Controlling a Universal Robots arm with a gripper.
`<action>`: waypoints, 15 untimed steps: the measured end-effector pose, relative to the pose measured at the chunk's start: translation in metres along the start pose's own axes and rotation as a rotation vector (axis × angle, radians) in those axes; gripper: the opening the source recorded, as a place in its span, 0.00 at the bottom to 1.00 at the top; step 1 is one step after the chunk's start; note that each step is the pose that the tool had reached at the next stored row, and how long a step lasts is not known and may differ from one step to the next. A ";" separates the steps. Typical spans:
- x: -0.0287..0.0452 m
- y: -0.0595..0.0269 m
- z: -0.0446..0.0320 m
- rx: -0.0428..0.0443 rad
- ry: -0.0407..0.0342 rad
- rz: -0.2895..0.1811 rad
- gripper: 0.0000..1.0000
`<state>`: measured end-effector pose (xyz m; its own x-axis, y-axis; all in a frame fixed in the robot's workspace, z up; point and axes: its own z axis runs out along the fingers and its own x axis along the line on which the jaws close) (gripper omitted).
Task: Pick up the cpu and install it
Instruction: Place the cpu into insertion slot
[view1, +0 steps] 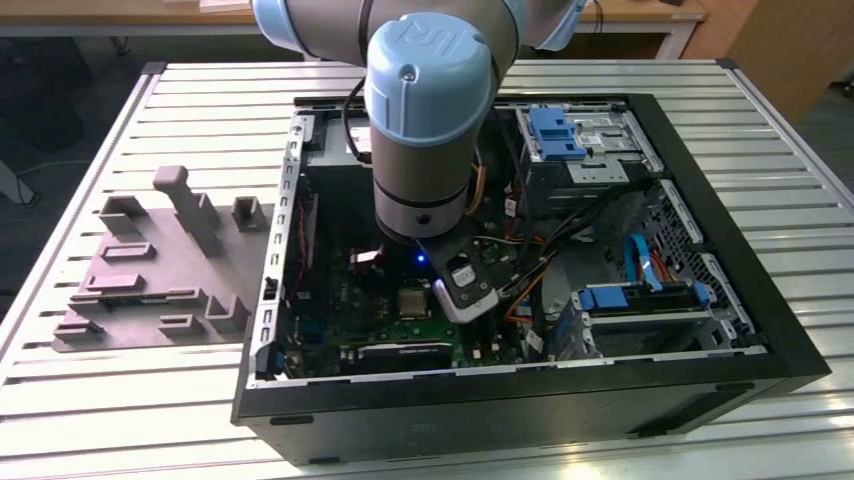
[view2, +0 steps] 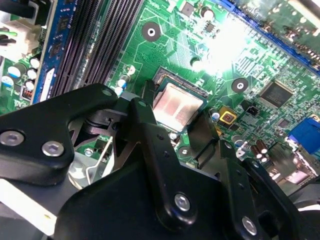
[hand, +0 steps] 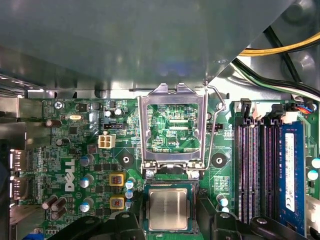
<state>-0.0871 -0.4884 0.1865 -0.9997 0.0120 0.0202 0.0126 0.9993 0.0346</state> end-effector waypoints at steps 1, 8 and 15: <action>0.0000 0.0000 -0.0001 0.0000 0.0001 0.000 0.54; -0.0004 -0.0001 -0.0004 -0.0029 0.0005 0.000 0.48; -0.0005 0.0000 -0.0010 -0.0055 0.0002 0.000 0.48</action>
<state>-0.0866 -0.4885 0.1875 -0.9997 0.0118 0.0204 0.0127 0.9991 0.0401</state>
